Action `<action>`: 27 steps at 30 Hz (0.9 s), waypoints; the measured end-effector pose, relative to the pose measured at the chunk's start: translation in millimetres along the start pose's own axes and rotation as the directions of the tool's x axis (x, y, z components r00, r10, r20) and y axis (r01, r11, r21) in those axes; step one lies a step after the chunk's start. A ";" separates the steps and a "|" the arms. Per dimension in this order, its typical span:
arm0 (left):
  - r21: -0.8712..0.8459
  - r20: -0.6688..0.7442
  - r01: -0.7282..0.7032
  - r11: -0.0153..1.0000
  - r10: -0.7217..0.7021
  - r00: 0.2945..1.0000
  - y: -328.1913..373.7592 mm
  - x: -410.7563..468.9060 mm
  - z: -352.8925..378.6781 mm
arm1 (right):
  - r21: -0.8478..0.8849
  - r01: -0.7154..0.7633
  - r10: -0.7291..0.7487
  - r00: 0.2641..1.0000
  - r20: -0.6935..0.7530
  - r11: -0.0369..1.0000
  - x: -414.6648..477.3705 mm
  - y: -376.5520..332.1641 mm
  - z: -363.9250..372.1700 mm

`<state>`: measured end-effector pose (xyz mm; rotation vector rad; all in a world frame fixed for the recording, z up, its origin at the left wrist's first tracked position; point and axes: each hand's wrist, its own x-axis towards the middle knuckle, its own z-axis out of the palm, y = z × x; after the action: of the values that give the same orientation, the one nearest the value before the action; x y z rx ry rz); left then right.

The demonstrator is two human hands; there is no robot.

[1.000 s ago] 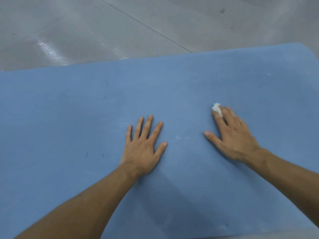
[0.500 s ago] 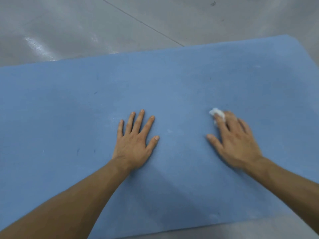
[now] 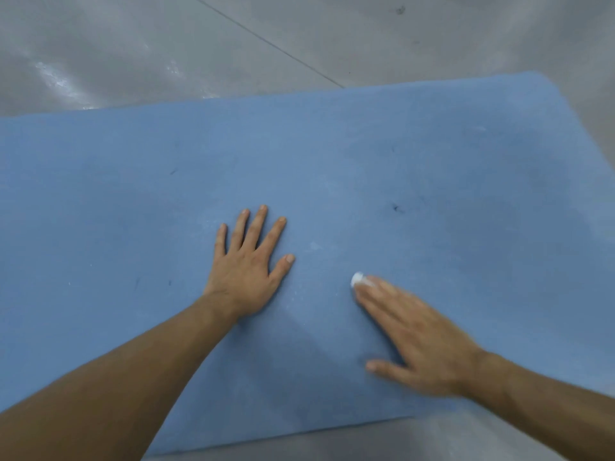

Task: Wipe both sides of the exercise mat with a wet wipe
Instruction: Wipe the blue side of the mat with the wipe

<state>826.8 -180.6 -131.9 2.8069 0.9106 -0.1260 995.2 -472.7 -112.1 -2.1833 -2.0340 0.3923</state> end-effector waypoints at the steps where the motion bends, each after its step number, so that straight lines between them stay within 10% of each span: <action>1: -0.003 -0.001 0.001 1.000 -0.001 1.000 0.0 -0.1 0.0 | -0.012 0.060 -0.059 0.998 0.008 0.998 -4.1 -16.0 3.1; 6: -0.007 -0.001 0.002 1.000 -0.002 1.000 0.6 -1.4 -1.1 | -0.087 0.098 -0.105 0.992 -0.072 0.991 -10.5 -34.6 13.9; 15: -0.026 0.025 0.034 0.999 -0.034 0.999 2.8 -5.0 -2.4 | 0.041 -0.592 0.587 0.783 -0.206 0.805 -11.2 105.6 -18.7; 27: -0.107 0.030 -0.049 0.993 0.052 0.998 68.2 -1.1 -1.7 | 0.070 -0.190 0.191 0.981 -0.014 0.979 -29.7 -14.2 -1.4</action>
<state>866.1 -235.0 -119.7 2.7190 0.8136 -0.1122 980.3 -501.0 -104.0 -2.3374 -1.7787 0.4510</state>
